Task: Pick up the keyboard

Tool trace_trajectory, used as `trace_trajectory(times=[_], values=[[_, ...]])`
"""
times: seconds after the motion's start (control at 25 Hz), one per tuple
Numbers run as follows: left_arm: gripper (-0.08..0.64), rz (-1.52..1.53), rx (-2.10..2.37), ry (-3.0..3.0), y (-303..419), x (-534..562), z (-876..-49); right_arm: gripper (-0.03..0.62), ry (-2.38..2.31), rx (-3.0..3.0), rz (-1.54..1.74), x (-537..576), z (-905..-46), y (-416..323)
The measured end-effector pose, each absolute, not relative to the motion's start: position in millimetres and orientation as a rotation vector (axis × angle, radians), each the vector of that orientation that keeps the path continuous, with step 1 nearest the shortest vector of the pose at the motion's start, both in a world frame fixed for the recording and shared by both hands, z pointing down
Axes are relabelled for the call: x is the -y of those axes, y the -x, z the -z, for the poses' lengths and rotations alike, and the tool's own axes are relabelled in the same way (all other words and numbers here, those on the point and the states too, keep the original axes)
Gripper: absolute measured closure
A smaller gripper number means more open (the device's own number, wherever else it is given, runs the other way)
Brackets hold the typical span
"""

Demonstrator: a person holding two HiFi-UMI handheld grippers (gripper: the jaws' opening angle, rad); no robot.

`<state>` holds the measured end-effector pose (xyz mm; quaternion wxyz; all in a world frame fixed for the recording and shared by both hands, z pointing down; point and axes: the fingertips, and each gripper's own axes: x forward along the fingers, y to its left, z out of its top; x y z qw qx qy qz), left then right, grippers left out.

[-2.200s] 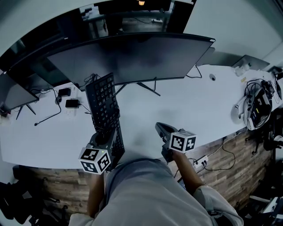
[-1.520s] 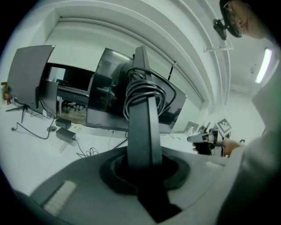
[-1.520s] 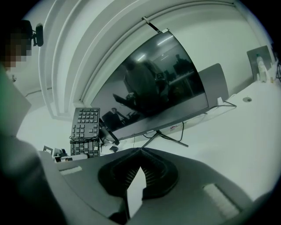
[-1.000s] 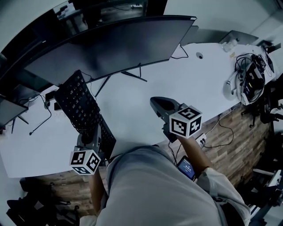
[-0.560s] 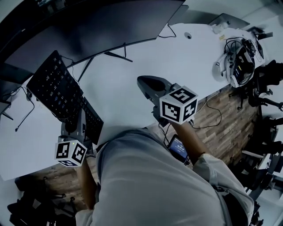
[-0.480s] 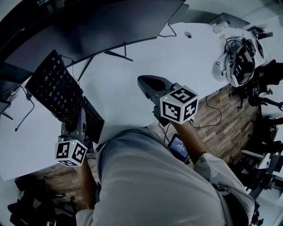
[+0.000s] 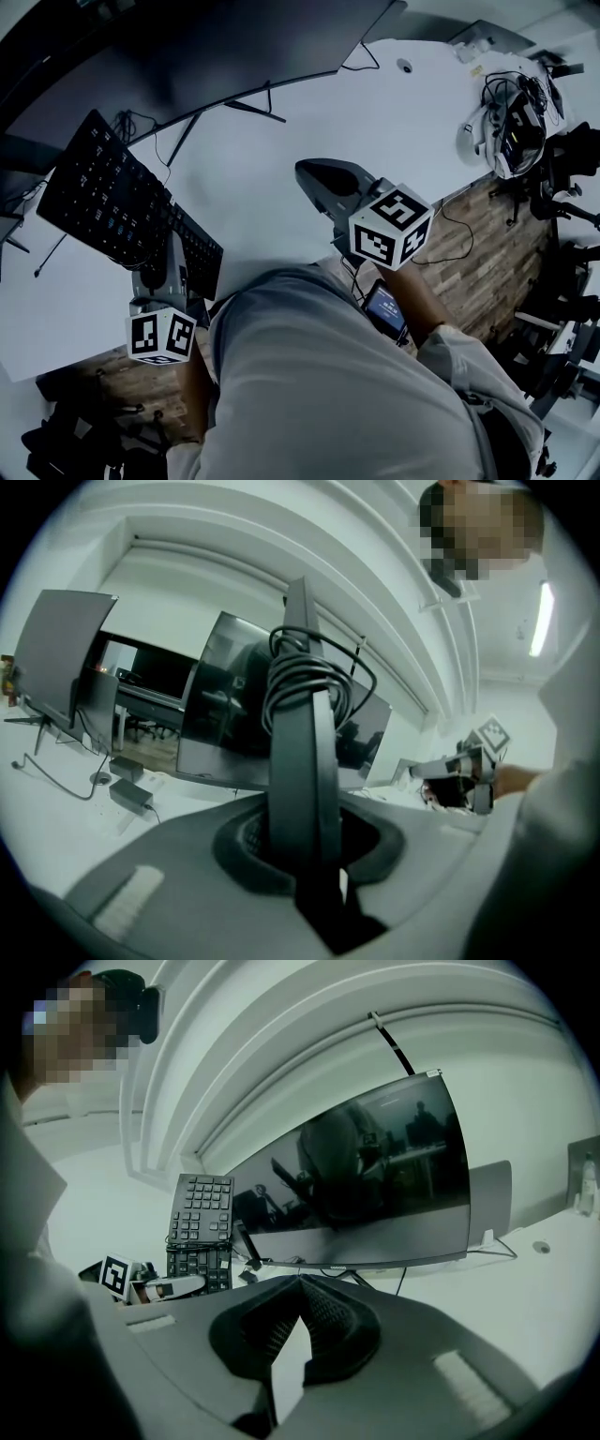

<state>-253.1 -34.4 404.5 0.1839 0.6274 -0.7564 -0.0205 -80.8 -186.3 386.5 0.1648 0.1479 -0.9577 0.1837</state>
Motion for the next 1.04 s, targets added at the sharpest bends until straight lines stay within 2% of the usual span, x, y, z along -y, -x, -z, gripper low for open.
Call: trace_trajectory(times=[1.04], values=[[0.560,0.077,2.266,-1.791,252.0,25.0,-367.6,0.597,-0.442,2.744,-0.452,172.6,-376.1,70.3]])
